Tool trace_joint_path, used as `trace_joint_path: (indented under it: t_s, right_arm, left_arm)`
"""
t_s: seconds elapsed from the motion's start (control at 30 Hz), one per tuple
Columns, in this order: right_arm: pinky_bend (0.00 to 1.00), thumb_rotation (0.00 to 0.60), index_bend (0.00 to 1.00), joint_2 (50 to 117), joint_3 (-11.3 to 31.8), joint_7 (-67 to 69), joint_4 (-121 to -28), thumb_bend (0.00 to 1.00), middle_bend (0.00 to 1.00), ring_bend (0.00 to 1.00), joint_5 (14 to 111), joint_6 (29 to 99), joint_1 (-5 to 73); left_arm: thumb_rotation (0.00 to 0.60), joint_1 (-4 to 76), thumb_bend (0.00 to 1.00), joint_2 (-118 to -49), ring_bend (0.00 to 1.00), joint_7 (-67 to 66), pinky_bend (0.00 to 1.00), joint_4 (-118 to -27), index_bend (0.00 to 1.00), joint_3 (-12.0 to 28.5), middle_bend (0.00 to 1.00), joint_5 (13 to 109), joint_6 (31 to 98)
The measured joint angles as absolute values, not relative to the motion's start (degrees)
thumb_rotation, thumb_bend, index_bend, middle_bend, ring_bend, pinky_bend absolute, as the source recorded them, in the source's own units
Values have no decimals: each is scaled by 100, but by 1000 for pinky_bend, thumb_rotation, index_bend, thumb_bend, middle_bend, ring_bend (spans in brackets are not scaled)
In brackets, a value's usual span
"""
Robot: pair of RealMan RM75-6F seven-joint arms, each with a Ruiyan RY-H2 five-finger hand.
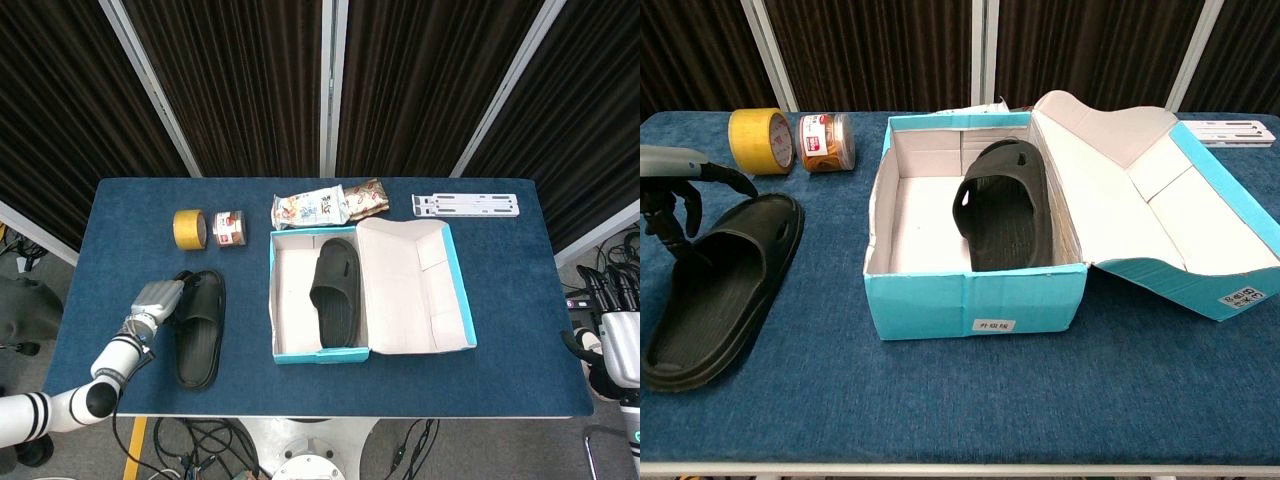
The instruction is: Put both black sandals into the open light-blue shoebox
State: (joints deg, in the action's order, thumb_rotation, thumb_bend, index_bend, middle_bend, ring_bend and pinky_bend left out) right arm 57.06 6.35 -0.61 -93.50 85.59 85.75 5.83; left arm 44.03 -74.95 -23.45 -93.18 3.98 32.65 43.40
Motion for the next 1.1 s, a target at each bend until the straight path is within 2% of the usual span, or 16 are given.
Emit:
trace_joint_path:
  t_s: [0.13,0.23,0.3,0.37,0.53,0.73,0.9,1.1]
  right_arm:
    - [104,600,6,5713,632,-67,-9352,107,129,16,8540,8571,579]
    - [107,600,7,5720,635,-64,-9348,107,129,16,8529,8581,573]
    - [109,600,7,5725,638,-57,-9340,106,130,16,8525,8591,570]
    - [110,600,6,5731,639,-44,-9329,107,130,16,8517,8596,566]
    - [111,600,6,5736,642,-11,-9297,108,130,16,8516,8602,565]
    - [111,600,7,5734,651,16,-9268,107,130,16,8526,8625,565]
    - [111,600,6,5742,644,12,-9272,108,130,15,8534,8638,557]
    - [111,600,6,5727,640,-37,-9320,107,130,16,8561,8646,562]
  left_arm:
    - [600,4498,0,-7541,575,-2207,715,-9256,214,385,149,3151,4172]
    - [600,4525,12,-7601,668,-2045,793,-9180,329,419,282,3144,4139]
    - [600,4518,57,-7681,725,-1965,833,-9105,411,451,384,3162,4218]
    - [600,4500,92,-7762,750,-1905,844,-9034,448,480,434,3188,4380]
    - [600,4405,105,-7708,753,-1637,845,-9103,463,600,450,3313,4607]
    - [600,4084,107,-7261,750,-907,844,-9444,463,934,455,3709,4939]
    - [600,3758,103,-7081,723,112,844,-9547,470,1365,455,4247,5282]
    - [600,3558,102,-7297,710,1980,837,-9363,494,1855,448,5258,5445]
